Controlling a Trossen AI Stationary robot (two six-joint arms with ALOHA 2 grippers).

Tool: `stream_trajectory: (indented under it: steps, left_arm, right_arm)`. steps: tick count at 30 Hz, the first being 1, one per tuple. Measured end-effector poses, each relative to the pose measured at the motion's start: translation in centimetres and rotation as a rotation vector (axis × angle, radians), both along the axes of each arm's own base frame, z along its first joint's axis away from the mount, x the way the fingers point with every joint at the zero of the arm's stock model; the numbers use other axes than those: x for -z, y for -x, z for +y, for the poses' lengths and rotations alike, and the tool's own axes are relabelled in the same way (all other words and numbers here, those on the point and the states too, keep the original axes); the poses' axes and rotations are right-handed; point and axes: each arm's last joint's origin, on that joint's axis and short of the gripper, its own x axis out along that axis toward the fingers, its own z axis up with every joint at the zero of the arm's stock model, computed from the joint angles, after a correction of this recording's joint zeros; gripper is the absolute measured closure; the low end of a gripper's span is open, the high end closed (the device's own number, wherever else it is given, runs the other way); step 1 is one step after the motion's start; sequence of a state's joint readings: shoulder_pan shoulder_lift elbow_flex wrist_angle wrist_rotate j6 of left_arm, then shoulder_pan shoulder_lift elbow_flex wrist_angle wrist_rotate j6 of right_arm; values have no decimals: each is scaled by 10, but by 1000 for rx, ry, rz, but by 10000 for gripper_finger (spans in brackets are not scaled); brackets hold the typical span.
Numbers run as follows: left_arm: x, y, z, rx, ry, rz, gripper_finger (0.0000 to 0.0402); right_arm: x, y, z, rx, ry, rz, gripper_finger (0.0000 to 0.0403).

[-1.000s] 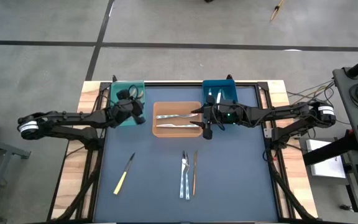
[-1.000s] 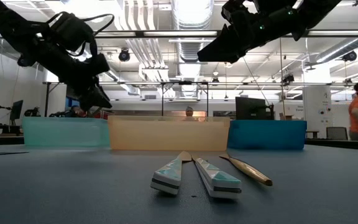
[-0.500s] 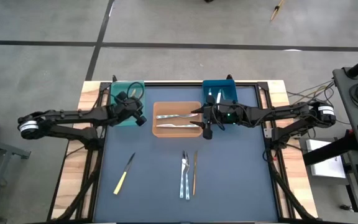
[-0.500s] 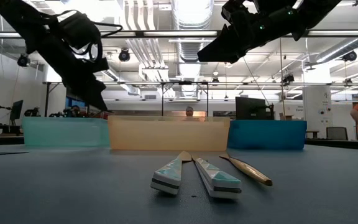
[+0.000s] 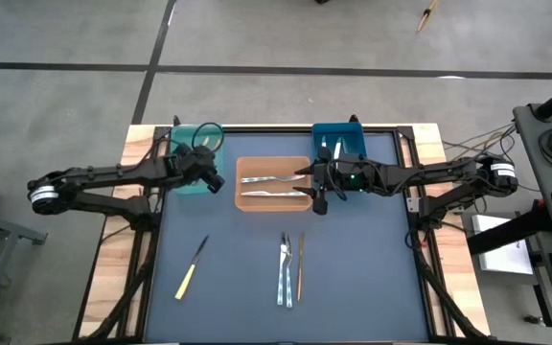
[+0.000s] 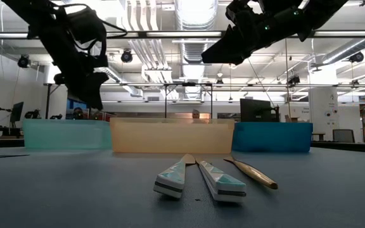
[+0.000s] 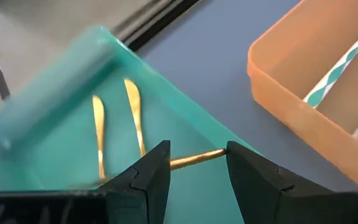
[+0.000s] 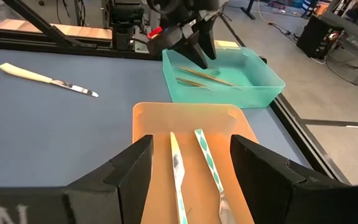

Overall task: Sort silverware by color (type)
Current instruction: Put the gold knife into the green bin, then put the yellow knife into the blue bin

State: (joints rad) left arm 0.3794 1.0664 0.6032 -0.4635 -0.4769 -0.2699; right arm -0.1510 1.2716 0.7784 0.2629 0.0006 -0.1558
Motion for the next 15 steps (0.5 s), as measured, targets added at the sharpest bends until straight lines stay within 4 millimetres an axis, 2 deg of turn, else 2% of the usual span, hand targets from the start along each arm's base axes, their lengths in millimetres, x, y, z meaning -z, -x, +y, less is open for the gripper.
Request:
stream_trajectory:
  steps: [8, 15]
  left_arm:
    - [-7, 8, -4, -167, 143, -8, 263]
    - [-17, 8, -4, -242, 174, -52, 263]
  right_arm:
    - [3, 1, 0, -2, 1, 30, 197]
    - [3, 1, 0, -4, 8, 30, 197]
